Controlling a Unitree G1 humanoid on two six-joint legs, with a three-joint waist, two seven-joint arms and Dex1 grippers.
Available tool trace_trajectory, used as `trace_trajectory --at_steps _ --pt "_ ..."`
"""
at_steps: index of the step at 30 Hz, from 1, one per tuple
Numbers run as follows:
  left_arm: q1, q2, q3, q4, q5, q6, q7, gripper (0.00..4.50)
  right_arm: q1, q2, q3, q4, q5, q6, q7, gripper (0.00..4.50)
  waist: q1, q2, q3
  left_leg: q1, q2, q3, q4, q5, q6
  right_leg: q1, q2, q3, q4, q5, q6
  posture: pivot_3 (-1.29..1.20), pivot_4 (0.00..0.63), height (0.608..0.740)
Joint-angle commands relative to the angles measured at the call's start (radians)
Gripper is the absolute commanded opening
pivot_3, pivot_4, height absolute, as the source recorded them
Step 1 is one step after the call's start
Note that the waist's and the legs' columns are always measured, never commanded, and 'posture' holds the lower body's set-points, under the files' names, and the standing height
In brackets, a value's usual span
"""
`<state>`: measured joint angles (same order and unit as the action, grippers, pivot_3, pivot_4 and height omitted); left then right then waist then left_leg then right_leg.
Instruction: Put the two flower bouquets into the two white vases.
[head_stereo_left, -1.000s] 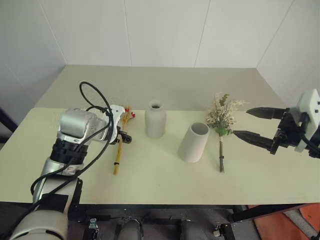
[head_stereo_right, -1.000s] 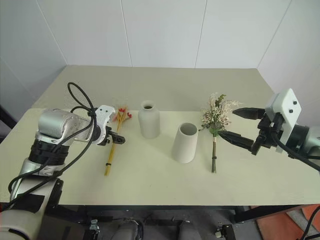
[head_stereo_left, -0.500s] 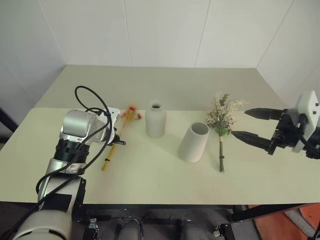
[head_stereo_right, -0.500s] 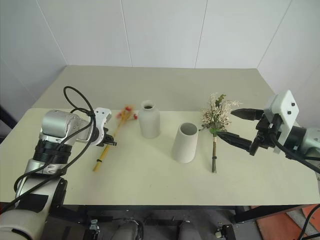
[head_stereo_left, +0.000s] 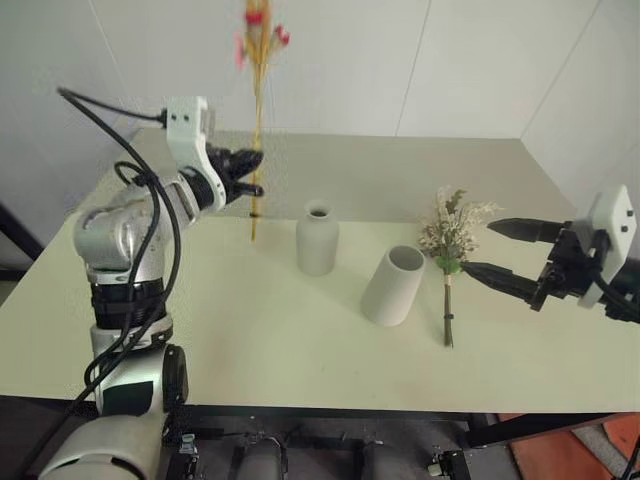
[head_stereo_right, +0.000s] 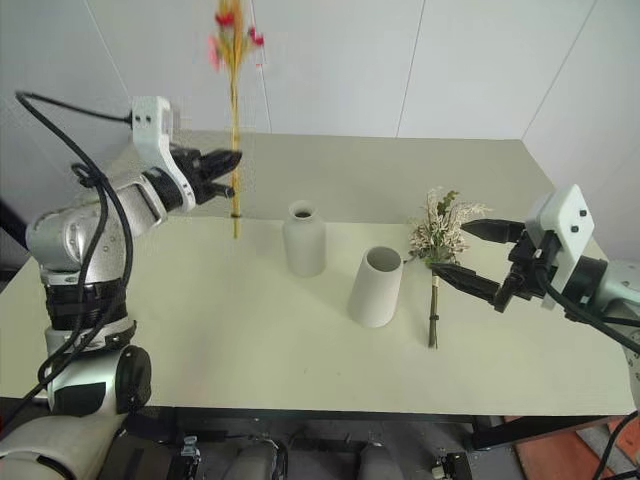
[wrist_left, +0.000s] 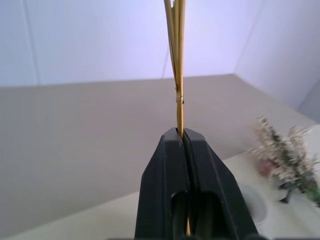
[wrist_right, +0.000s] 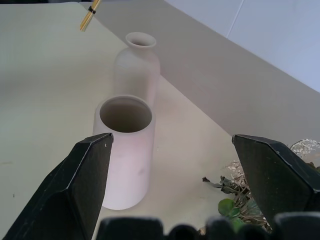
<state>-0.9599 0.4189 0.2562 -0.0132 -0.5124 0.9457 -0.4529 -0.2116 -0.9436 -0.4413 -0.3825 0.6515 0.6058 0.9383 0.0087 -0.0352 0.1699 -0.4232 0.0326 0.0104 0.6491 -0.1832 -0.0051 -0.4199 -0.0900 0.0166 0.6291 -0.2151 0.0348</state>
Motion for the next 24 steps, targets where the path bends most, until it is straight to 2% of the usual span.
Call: trace_trajectory --at_steps 1,13,21,24 --pt "-0.057 -0.014 -0.004 0.024 -0.033 -0.126 -0.084 0.06 0.004 0.010 -0.029 -0.027 0.010 -0.011 -0.032 4.50 0.000 0.000 0.000 0.000 0.000 0.000 0.000 0.000 0.000 0.000 0.000 0.000 0.000 0.000 0.000 0.00 0.150 0.740" --pt "-0.162 -0.088 -0.099 0.334 0.065 -0.443 -0.174 0.06 0.030 0.037 -0.043 -0.098 0.034 0.005 -0.096 4.50 0.000 0.000 0.000 0.000 0.000 0.000 0.001 0.000 0.000 0.000 0.000 0.000 0.000 0.000 0.001 0.00 0.150 0.740" --pt "-0.241 -0.149 -0.107 0.485 0.076 -0.538 -0.204 0.06 0.052 0.042 -0.054 -0.139 0.059 0.021 -0.140 4.50 0.000 0.000 0.000 -0.002 0.000 0.000 0.001 0.000 0.000 0.000 0.000 0.000 -0.001 0.000 0.001 0.00 0.150 0.740" --pt "-0.260 -0.166 -0.110 0.518 0.086 -0.558 -0.213 0.06 0.060 0.042 -0.056 -0.151 0.068 0.024 -0.153 4.50 0.000 0.000 0.000 -0.001 0.000 0.000 0.001 0.000 0.000 0.000 0.000 0.000 -0.001 -0.004 0.008 0.00 0.150 0.740"
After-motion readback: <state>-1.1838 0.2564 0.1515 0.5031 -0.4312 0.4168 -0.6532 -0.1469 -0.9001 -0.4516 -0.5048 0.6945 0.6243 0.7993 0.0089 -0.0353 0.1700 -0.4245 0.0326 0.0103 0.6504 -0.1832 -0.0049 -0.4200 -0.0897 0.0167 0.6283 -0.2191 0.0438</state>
